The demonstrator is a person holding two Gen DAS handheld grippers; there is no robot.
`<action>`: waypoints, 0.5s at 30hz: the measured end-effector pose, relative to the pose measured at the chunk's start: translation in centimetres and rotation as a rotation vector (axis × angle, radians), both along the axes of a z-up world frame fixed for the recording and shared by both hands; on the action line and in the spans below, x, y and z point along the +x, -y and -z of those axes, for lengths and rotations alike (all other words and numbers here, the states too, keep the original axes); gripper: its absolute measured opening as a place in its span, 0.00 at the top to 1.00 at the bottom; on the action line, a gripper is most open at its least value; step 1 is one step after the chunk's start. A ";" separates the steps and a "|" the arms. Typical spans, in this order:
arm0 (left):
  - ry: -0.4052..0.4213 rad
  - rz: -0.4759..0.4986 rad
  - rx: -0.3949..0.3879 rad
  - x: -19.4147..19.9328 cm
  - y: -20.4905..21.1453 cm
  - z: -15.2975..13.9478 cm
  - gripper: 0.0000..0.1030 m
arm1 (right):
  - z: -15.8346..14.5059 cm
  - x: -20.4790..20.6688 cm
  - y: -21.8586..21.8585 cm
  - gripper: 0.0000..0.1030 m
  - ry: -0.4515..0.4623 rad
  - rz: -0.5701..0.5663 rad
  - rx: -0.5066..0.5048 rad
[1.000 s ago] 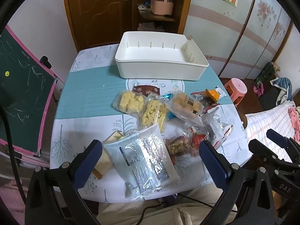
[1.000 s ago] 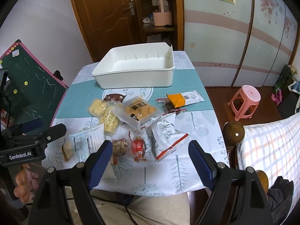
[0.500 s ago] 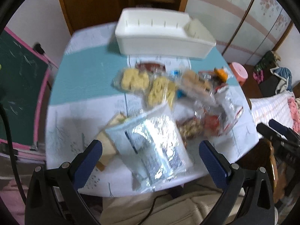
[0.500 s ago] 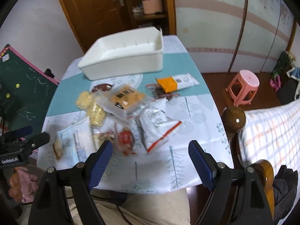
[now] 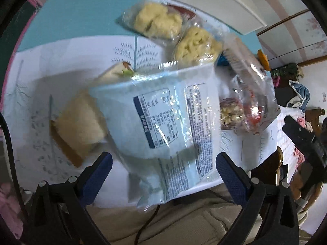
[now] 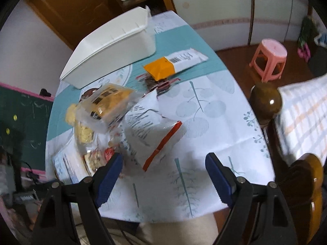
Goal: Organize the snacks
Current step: 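Lower the left gripper onto the clear-blue printed bag and grasp it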
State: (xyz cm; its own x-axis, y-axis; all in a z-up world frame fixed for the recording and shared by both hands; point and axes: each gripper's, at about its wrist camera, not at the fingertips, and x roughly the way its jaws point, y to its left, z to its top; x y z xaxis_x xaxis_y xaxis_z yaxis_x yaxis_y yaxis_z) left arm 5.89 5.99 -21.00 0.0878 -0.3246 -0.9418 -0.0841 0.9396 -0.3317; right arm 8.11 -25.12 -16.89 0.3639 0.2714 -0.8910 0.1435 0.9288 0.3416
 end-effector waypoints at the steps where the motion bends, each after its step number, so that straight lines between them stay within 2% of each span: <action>1: -0.006 0.000 0.001 0.1 0.2 0.4 0.02 | 0.4 0.5 0.1 0.19 -0.007 0.007 0.012; 5: -0.029 0.008 0.017 0.7 1.0 1.9 0.02 | 1.1 1.8 -0.3 0.19 -0.012 -0.008 -0.047; 10: -0.045 0.025 0.012 1.2 2.2 3.2 0.00 | 0.2 2.7 -2.5 0.19 0.048 -0.120 -0.143; 15: -0.040 0.056 0.022 1.5 3.4 3.1 0.00 | 0.8 3.8 -4.8 0.19 0.052 -0.228 -0.203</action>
